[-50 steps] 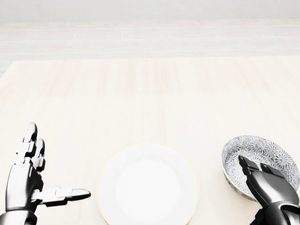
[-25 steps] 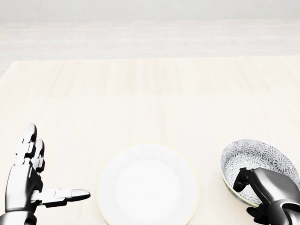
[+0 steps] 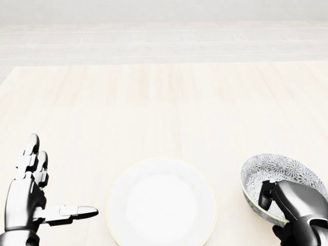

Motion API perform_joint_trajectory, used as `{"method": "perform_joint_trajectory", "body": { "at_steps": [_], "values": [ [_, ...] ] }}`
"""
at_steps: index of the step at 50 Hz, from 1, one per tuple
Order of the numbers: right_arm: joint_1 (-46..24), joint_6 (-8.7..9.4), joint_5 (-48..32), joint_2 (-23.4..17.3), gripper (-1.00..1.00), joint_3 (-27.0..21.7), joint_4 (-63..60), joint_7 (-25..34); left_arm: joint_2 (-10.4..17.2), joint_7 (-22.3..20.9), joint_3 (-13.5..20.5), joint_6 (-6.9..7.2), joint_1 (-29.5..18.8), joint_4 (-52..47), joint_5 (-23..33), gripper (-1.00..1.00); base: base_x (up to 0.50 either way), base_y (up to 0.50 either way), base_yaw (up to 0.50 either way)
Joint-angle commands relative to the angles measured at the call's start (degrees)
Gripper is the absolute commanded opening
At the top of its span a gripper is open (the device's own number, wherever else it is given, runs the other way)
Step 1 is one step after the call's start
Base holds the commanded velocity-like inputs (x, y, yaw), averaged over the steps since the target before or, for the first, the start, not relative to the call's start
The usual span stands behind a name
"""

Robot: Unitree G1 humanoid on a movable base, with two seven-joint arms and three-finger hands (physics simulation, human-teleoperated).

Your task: Put the bowl on the plate.

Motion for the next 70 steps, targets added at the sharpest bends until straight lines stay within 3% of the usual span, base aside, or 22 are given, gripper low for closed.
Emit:
{"method": "perform_joint_trajectory", "body": {
  "at_steps": [1,8,37,54,70],
  "values": [
    [-0.68,0.00,-0.13,-0.44,-0.76,-0.06,-1.75,-1.29,0.03,0.05,-0.04,0.31,-0.40,-0.12,0.06,1.00,0.00,0.00,0.00],
    [-1.17,0.00,-2.09,-1.13,-0.71,0.13,-4.73,-0.46,0.03,0.21,-0.29,0.44,-1.12,0.36,0.12,1.00,0.00,0.00,0.00],
    [-2.00,0.00,-10.26,2.57,-0.76,3.77,-12.61,1.09,0.20,0.47,-0.83,-0.38,-1.78,2.59,0.23,1.00,0.00,0.00,0.00],
    [-2.11,0.00,-14.80,3.46,-0.75,6.92,-15.11,-3.35,0.08,0.57,-1.14,-0.38,-1.61,3.25,0.50,1.00,0.00,0.00,0.00],
    [-0.36,0.00,-18.50,8.53,-0.69,12.65,-16.27,-6.69,0.16,0.73,-1.18,-0.38,-1.54,3.42,0.86,1.00,0.00,0.00,0.00]
  ]
}}
